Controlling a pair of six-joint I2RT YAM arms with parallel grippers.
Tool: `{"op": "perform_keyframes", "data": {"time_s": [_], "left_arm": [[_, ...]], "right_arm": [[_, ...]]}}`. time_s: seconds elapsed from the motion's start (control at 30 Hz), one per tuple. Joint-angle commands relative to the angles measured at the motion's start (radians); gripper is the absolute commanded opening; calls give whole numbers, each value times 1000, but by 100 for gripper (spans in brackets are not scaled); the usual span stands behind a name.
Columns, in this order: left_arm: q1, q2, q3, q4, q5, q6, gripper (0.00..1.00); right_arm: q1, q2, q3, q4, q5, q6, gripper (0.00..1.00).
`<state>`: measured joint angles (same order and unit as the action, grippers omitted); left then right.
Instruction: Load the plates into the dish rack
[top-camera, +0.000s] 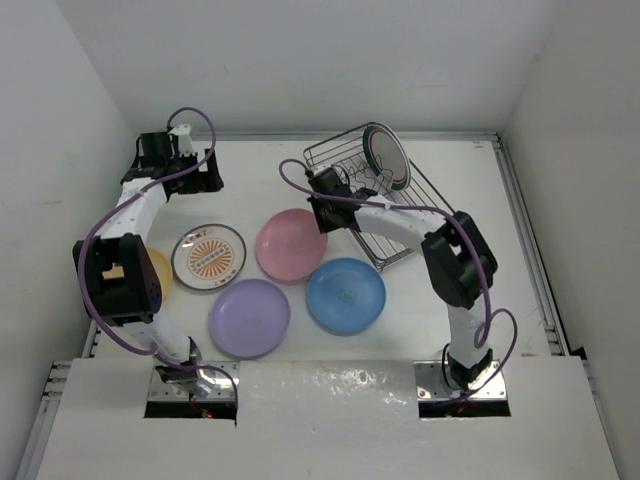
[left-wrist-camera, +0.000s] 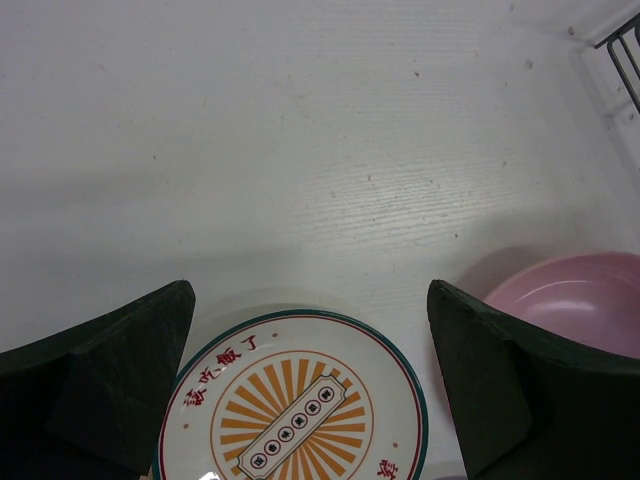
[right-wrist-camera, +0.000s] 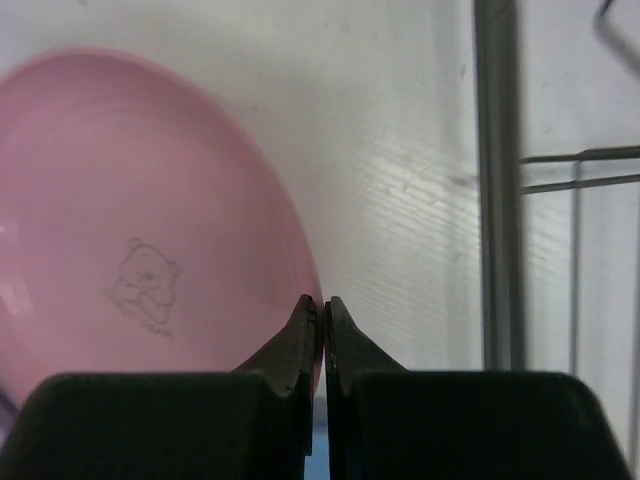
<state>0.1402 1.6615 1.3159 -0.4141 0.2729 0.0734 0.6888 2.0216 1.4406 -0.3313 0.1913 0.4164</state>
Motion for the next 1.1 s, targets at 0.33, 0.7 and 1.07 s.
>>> {"op": "perform_keyframes", "data": {"time_s": [0.33,0.7,1.07], "left_arm": [[4,-5,78,23,-32,9,98],[4,18,108,12,-44,14,97],[9,17,91,18,-35,19,97]], "right_arm": [[-5,-233,150,63,80,-286,0],[-21,-242,304,118,581,-801,0],[-60,-173,216,644,890,-1328,0]]}}
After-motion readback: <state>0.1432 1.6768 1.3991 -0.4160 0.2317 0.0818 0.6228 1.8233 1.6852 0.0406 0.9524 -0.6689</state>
